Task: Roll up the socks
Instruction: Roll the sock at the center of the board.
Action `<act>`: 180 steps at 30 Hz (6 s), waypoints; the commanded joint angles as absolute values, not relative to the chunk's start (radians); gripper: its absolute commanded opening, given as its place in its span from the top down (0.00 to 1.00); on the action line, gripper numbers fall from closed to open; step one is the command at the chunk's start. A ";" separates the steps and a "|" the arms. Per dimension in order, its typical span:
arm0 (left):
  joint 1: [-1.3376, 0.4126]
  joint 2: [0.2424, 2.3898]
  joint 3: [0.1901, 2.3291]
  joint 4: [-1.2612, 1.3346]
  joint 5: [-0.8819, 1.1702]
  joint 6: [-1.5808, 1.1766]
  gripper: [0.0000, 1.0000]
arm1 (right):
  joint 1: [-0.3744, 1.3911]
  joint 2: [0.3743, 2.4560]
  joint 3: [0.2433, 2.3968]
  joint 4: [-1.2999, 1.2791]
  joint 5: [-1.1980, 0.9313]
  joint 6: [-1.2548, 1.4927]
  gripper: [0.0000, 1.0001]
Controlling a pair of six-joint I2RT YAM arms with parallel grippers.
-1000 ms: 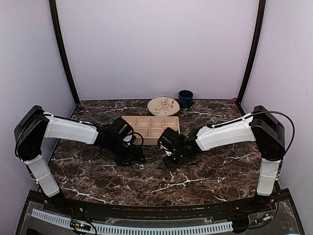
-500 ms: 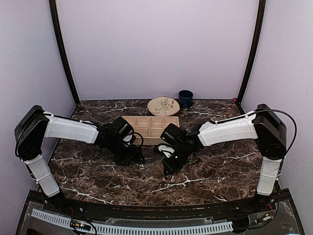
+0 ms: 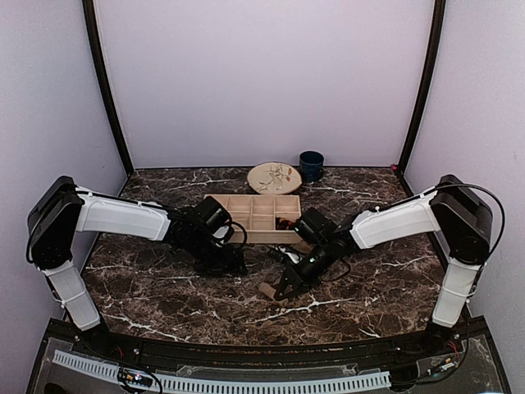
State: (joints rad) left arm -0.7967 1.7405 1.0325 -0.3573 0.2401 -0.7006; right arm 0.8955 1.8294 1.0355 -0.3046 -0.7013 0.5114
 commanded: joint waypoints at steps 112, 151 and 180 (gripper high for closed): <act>-1.054 1.930 1.230 -0.287 0.443 -0.393 1.00 | 0.782 1.922 0.834 -0.058 -0.995 0.569 1.00; -1.066 2.073 1.310 -0.422 0.372 -0.540 1.00 | 0.781 1.788 0.785 -0.218 -0.788 0.540 0.64; -1.065 2.117 1.385 -0.483 0.417 -0.544 1.00 | 0.770 1.295 0.683 -0.326 -0.322 0.491 0.61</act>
